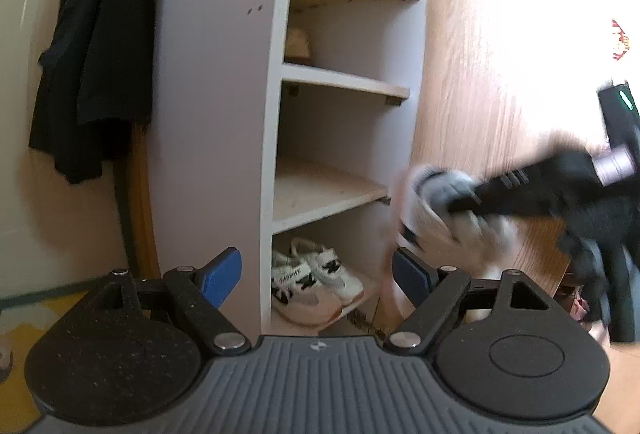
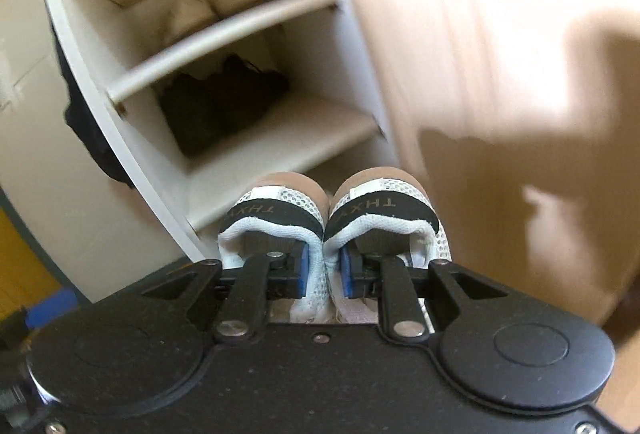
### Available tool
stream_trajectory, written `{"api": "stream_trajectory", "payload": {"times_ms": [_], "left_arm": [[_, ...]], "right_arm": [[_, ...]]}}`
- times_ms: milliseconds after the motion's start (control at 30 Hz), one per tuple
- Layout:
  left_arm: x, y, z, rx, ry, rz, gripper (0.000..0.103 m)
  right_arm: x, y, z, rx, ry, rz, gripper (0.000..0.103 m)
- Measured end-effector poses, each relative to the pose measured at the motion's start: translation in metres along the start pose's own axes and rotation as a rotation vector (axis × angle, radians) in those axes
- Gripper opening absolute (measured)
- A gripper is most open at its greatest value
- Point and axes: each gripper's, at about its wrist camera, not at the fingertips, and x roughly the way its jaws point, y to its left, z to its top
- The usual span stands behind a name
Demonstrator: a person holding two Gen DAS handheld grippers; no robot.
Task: Organize scattered shoes
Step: 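Carry the mesh sneakers with the right tool into the cabinet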
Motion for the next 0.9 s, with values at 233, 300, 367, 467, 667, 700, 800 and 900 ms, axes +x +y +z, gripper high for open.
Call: {"api": "stream_trajectory", "payload": {"times_ms": [233, 300, 367, 467, 667, 700, 800, 900], "left_arm": [[0.005, -0.002, 0.006, 0.011, -0.01, -0.009, 0.083], [0.008, -0.001, 0.006, 0.001, -0.001, -0.004, 0.083], [0.01, -0.001, 0.006, -0.008, 0.007, -0.004, 0.083], [0.012, 0.0, 0.007, -0.015, 0.014, -0.005, 0.083], [0.022, 0.005, 0.004, -0.04, 0.046, 0.007, 0.083], [0.024, 0.006, 0.004, -0.046, 0.054, 0.008, 0.083], [0.03, 0.007, 0.002, -0.059, 0.071, 0.007, 0.083], [0.034, 0.008, 0.001, -0.074, 0.086, 0.0, 0.083]], "right_arm": [[0.03, 0.032, 0.05, -0.065, -0.027, 0.053, 0.017], [0.044, 0.041, 0.062, -0.089, -0.021, 0.068, 0.017], [0.057, 0.047, 0.071, -0.11, -0.008, 0.072, 0.017], [0.081, 0.053, 0.081, -0.131, 0.012, 0.059, 0.017], [0.118, 0.059, 0.093, -0.168, 0.029, 0.067, 0.017], [0.124, 0.06, 0.096, -0.17, 0.031, 0.072, 0.017], [0.138, 0.063, 0.101, -0.192, 0.036, 0.081, 0.017], [0.154, 0.069, 0.106, -0.226, 0.043, 0.092, 0.017]]}}
